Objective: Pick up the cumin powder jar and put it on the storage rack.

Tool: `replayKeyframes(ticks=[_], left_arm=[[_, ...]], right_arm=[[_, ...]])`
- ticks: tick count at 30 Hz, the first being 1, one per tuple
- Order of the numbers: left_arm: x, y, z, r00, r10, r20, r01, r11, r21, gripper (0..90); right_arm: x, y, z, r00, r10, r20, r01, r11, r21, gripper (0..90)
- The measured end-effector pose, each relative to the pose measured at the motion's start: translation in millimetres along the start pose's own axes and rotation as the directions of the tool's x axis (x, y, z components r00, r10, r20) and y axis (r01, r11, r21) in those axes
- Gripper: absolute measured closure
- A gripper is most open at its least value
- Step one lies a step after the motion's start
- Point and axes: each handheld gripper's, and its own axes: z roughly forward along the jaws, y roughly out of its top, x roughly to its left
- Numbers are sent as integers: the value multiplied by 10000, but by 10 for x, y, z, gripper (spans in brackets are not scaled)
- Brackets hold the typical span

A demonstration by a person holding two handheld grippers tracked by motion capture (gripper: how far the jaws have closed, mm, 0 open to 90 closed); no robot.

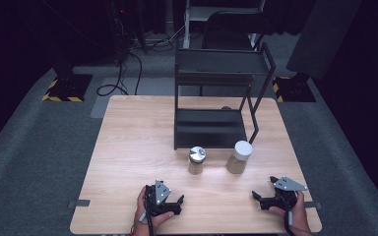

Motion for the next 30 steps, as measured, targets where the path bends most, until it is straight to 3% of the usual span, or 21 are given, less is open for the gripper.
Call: replayKeyframes(ticks=[12,19,23,24,30], left_arm=[[-18,1,1,10000,-36,-73,36,10000,0,79],[-83,5,4,9993,-156,-327,156,9999,0,74],[-172,4,20,9975,26,-701,-32,10000,-83,49],[-168,10,26,9981,59,-614,-65,9999,-94,48],[-170,98,66,9988,-190,-461,159,9976,-674,37]], right_arm=[[2,-1,-1,10000,-1,7,1,10000,-6,0],[3,-3,-4,10000,24,16,-24,10000,0,0],[12,-7,-6,10000,-16,47,16,10000,-25,0],[14,-8,-6,10000,-20,52,20,10000,-29,0],[9,-6,-5,10000,-5,35,5,10000,-20,0]])
